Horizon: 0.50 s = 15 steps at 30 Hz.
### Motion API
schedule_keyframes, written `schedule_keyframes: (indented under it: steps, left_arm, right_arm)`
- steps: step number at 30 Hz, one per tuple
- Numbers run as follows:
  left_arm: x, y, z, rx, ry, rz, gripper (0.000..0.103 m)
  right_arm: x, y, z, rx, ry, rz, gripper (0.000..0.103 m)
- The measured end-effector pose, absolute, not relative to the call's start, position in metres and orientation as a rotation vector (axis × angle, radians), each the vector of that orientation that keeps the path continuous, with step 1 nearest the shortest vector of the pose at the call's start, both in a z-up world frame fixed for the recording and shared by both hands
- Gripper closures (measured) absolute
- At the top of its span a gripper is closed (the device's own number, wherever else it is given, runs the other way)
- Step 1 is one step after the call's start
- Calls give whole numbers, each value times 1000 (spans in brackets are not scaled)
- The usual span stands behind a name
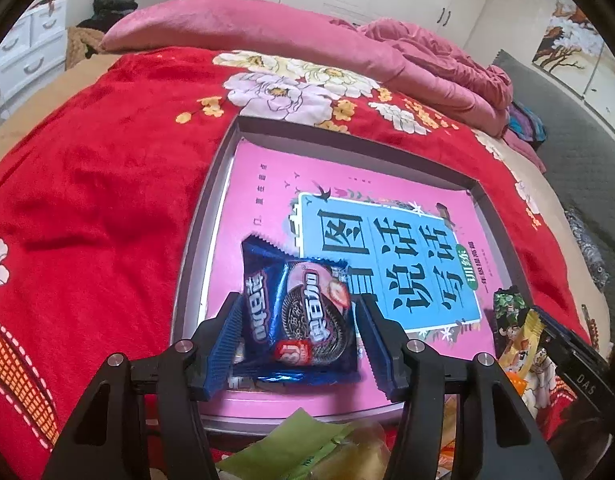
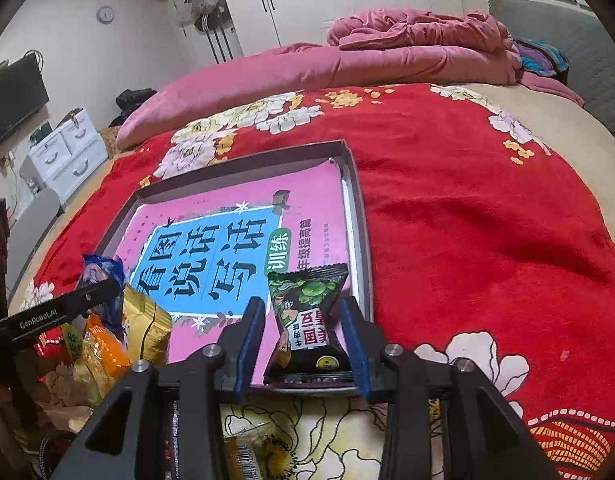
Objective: Organize snacks
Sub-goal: 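Lower both packets onto the pink book and open both grippers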
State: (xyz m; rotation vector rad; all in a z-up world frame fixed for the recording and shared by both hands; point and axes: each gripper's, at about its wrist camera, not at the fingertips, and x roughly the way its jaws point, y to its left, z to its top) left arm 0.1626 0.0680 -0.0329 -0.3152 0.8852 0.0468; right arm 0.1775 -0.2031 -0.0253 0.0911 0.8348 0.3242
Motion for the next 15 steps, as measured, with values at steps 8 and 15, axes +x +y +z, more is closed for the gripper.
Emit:
schedule_keyframes:
  steps: [8, 15]
  left_arm:
    - [156, 66, -26, -309, 864, 27, 41]
    - [145, 71, -12, -312, 813, 29, 29]
  right_arm:
    - [177, -211, -21, 141, 813, 325, 57]
    - [174, -213, -15, 159, 788, 339, 54]
